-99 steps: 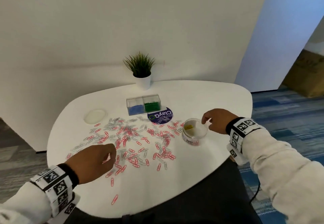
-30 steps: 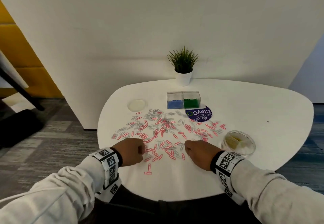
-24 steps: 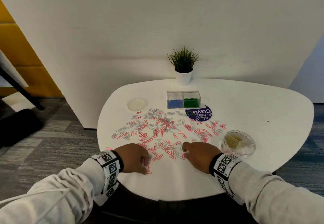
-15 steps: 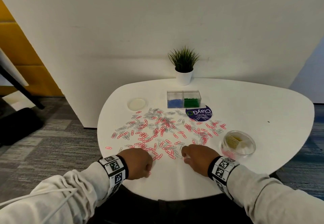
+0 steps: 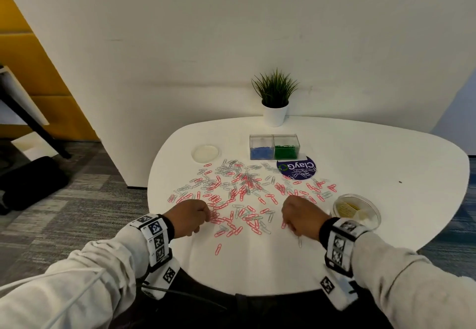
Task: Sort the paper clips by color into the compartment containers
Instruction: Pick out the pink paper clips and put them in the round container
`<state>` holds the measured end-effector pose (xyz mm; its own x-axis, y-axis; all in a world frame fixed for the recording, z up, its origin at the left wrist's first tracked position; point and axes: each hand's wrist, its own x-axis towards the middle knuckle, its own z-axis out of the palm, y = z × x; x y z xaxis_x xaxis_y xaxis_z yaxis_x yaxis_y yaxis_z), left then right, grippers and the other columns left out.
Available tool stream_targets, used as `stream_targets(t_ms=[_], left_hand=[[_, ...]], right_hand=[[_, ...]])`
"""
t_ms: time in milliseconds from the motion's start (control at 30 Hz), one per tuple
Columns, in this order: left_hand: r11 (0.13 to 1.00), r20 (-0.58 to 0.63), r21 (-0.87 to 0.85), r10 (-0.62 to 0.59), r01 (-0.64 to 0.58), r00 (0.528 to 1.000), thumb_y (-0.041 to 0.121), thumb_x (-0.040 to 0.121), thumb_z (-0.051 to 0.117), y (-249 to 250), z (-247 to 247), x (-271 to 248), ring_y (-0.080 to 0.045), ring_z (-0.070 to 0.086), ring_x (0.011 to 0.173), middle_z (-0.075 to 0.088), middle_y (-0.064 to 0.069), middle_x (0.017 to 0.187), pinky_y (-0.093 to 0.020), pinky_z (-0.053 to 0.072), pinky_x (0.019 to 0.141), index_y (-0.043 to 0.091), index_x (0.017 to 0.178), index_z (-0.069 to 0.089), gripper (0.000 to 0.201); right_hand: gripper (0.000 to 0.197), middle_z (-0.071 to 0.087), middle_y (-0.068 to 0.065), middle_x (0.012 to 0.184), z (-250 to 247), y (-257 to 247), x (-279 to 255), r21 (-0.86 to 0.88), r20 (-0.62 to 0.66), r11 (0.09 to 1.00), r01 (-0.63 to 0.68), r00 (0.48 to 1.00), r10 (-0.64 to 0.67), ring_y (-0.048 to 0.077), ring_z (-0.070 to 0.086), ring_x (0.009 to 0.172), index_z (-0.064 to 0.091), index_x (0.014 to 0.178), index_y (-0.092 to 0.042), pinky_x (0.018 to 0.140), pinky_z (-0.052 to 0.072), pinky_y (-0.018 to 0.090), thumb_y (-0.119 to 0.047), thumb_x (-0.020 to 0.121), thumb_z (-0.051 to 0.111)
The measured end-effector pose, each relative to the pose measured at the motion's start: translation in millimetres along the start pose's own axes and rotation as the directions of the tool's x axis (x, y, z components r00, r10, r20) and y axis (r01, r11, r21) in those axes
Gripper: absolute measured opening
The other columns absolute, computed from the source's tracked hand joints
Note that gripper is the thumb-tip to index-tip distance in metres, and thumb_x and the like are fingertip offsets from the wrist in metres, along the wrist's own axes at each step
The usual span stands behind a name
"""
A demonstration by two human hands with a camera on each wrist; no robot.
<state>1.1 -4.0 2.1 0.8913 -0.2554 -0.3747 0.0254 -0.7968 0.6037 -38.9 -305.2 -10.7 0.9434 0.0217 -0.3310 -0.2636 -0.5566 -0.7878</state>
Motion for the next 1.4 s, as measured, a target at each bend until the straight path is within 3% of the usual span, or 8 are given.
stream_targets(t_ms=[133,267,367,500,833,1067,1200,1400], left_hand=[[0.969,0.124,0.234,0.051,-0.079,0.991,0.031,0.091,0.060,4.4,9.2,2.9,-0.014,0.057,0.077,0.059,0.007,0.081,-0.023,0.047,0.066,0.023,0.082,0.061,0.013],[0.805,0.095,0.572,0.125,-0.157,0.988,0.058,0.085,0.061,11.8,20.2,2.0,-0.014,0.057,0.099,0.064,0.009,0.105,-0.035,0.049,0.090,0.028,0.098,0.064,0.033],[0.710,0.125,0.678,0.143,-0.190,0.982,0.046,0.089,0.058,14.6,27.4,1.9,-0.022,0.061,0.103,0.066,0.001,0.110,-0.037,0.052,0.090,0.020,0.106,0.068,0.032],[0.661,0.168,0.724,0.112,-0.199,0.979,0.022,0.092,0.052,14.2,29.3,1.9,-0.030,0.063,0.087,0.067,-0.008,0.095,-0.039,0.056,0.081,0.008,0.095,0.068,0.022],[0.773,0.156,0.596,0.153,-0.217,0.976,0.033,0.087,0.060,5.7,12.0,-0.1,-0.025,0.060,0.098,0.066,-0.003,0.106,-0.036,0.052,0.085,0.017,0.102,0.067,0.023],[0.684,0.282,0.619,0.264,-0.385,0.922,0.034,0.092,0.063,4.2,19.7,3.2,-0.022,0.058,0.108,0.064,0.002,0.116,-0.030,0.040,0.080,0.026,0.114,0.067,0.025],[0.627,0.319,0.660,0.265,-0.414,0.910,0.023,0.092,0.056,3.9,22.4,2.7,-0.025,0.059,0.102,0.064,-0.002,0.113,-0.032,0.044,0.078,0.021,0.109,0.068,0.020],[0.772,0.265,0.522,0.258,-0.363,0.929,0.034,0.084,0.059,-1.7,17.2,2.7,-0.018,0.054,0.080,0.060,0.004,0.090,-0.030,0.046,0.071,0.023,0.082,0.055,0.012]], right_hand=[[0.017,0.058,0.013,0.074,-0.8,-17.1,-6.4,0.631,0.112,0.751,-0.193,0.981,0.157,0.020,0.050,0.056,0.052,0.095,-0.009,0.050,0.040,0.028,0.000,0.092,0.038],[0.010,0.060,-0.003,0.081,23.9,-31.7,-0.5,-0.112,0.114,0.989,0.096,0.990,-0.083,0.013,0.051,0.068,0.061,0.094,-0.015,0.059,0.038,0.024,-0.016,0.092,0.051],[0.014,0.064,-0.005,0.106,51.8,-35.7,10.5,-0.534,0.241,0.754,0.383,0.924,-0.298,0.014,0.058,0.097,0.064,0.103,-0.025,0.080,0.042,0.024,-0.030,0.095,0.054],[0.028,0.055,-0.003,0.127,77.0,-34.9,23.9,-0.622,0.262,0.670,0.405,0.914,-0.310,0.018,0.051,0.120,0.061,0.123,-0.034,0.102,0.036,0.026,-0.036,0.095,0.057],[0.014,0.059,-0.005,0.103,84.9,-24.3,25.4,-0.632,0.234,0.626,0.456,0.883,-0.407,0.014,0.057,0.097,0.063,0.098,-0.024,0.084,0.044,0.024,-0.034,0.093,0.054],[0.016,0.053,0.001,0.067,59.8,-37.7,16.2,0.102,-0.065,0.982,0.160,0.986,-0.154,0.013,0.044,0.057,0.056,0.071,-0.016,0.056,0.037,0.027,-0.011,0.086,0.058],[0.014,0.055,0.013,0.077,40.2,-39.1,8.2,0.814,0.045,0.573,-0.093,0.994,0.097,0.012,0.039,0.053,0.054,0.081,-0.007,0.045,0.030,0.025,0.001,0.092,0.050],[0.017,0.051,0.005,0.070,36.1,-29.3,0.3,0.946,0.164,0.279,-0.166,0.986,0.031,0.012,0.037,0.050,0.048,0.068,-0.014,0.037,0.027,0.021,-0.002,0.079,0.054]])
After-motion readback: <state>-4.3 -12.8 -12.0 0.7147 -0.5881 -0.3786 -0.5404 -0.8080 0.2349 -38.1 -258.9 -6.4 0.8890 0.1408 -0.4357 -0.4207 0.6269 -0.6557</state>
